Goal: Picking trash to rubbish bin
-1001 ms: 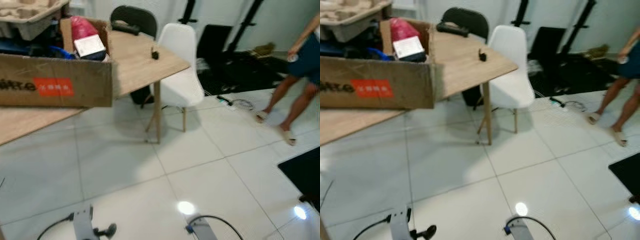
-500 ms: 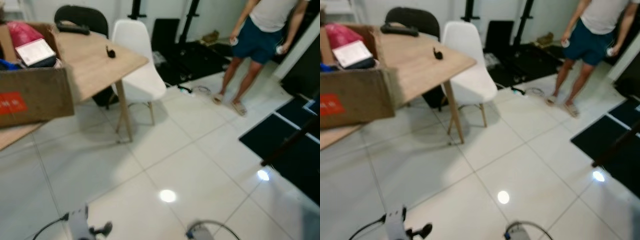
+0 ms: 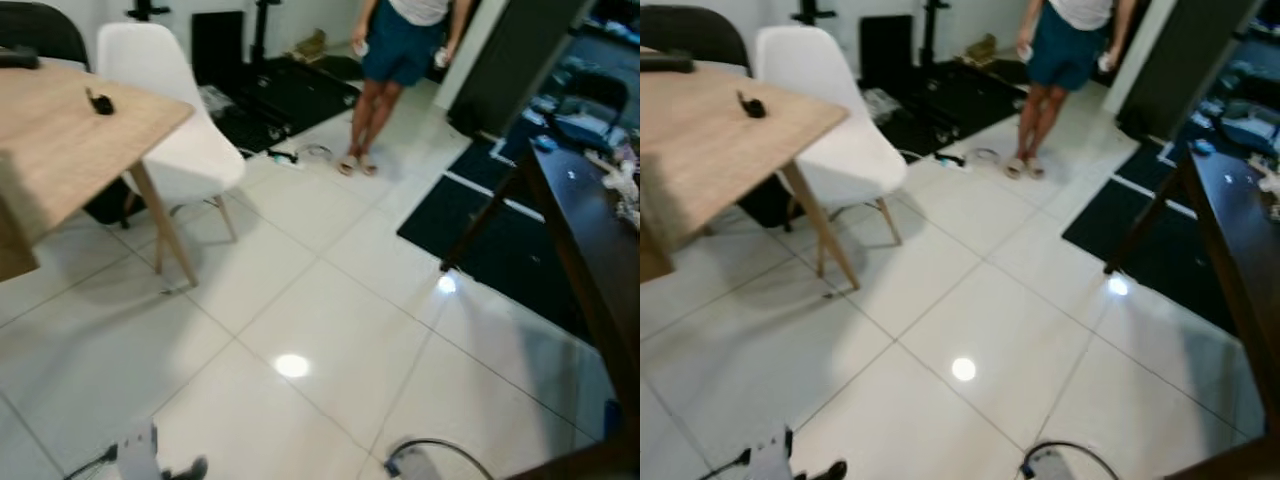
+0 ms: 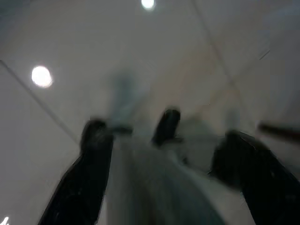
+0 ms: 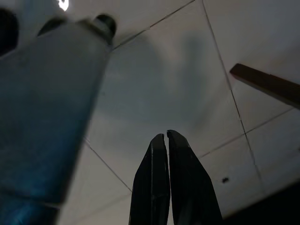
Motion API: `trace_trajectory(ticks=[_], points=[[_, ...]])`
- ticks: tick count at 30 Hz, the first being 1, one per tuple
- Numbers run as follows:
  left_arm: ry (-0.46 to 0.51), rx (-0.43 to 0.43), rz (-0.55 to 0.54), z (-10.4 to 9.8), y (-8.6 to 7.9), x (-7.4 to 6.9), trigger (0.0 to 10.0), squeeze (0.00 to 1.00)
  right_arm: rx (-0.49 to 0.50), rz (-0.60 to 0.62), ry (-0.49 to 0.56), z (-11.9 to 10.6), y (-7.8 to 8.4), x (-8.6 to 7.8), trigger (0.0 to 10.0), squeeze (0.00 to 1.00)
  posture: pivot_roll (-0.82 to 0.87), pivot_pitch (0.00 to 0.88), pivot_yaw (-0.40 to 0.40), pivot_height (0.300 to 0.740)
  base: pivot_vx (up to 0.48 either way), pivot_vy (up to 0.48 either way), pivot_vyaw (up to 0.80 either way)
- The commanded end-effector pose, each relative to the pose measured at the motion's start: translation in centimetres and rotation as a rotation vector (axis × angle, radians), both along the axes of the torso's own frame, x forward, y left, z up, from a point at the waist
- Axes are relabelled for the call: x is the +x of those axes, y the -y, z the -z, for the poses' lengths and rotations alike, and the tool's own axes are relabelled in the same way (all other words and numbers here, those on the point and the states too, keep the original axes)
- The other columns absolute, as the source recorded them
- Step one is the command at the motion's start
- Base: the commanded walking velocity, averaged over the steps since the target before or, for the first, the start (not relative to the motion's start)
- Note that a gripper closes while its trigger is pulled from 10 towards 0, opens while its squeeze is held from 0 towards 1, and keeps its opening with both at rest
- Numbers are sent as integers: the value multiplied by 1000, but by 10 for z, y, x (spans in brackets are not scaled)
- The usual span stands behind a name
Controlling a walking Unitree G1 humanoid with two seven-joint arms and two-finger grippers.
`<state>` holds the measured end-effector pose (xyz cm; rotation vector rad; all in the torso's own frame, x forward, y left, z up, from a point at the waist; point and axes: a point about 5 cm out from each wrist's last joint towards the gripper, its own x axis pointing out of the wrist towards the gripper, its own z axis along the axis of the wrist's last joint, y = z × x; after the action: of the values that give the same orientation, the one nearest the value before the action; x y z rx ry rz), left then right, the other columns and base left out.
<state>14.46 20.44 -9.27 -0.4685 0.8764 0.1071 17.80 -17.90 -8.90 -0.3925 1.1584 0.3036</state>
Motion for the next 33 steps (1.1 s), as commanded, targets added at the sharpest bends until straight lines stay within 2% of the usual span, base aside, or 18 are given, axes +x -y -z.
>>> trace_trajectory(ticks=[1,3,5,8,14,18,22,26,27,28,29,30,31,32,33], points=[[-31,-31,17,5,18,-7,10000,0,-46,31,1,-2,16,0,10000,0,243,103,-140,740,0,0,-781],[-37,-39,14,7,23,-11,10000,0,-65,48,16,-6,23,7,10000,0,233,108,-140,740,0,0,-781],[-44,-25,61,8,27,-13,10000,0,-67,57,35,-11,28,15,10000,0,218,117,-142,740,0,0,-781],[-61,1,73,9,24,-16,10000,0,-67,62,50,-14,31,20,10000,0,205,128,-149,740,0,0,-781],[-51,15,52,8,22,-14,10000,0,-78,47,30,-13,35,17,10000,0,228,127,-144,740,0,0,-783],[-50,30,103,8,25,-12,10000,0,-98,20,17,-12,34,14,10000,0,238,112,-159,740,0,0,-786],[-40,34,118,7,29,-7,10000,0,-106,-3,34,-13,28,18,10000,0,234,103,-152,740,0,0,0],[-39,53,190,6,36,-1,10000,0,-21,132,98,-16,17,27,10000,0,209,69,-111,740,0,0,0],[-39,53,190,6,36,-1,10000,0,-21,132,98,-16,17,27,10000,0,209,69,-111,740,0,0,0],[-44,62,214,6,35,0,10000,0,7,174,110,-16,13,29,10000,0,193,61,-83,740,0,0,0],[-47,71,243,5,35,0,10000,0,38,224,119,-16,10,30,10000,0,189,58,-73,740,0,0,0],[-49,86,309,5,36,2,10000,0,109,337,133,-15,4,30,10000,0,178,51,-51,740,0,0,0],[-49,86,309,5,36,2,10000,0,109,337,133,-15,4,30,10000,0,178,51,-51,740,0,0,0],[-48,100,359,4,35,4,10000,0,153,398,131,-14,0,29,10000,0,152,40,0,740,0,0,0],[-48,100,359,4,35,4,10000,0,153,398,131,-14,0,29,10000,0,152,40,0,740,0,0,0]])
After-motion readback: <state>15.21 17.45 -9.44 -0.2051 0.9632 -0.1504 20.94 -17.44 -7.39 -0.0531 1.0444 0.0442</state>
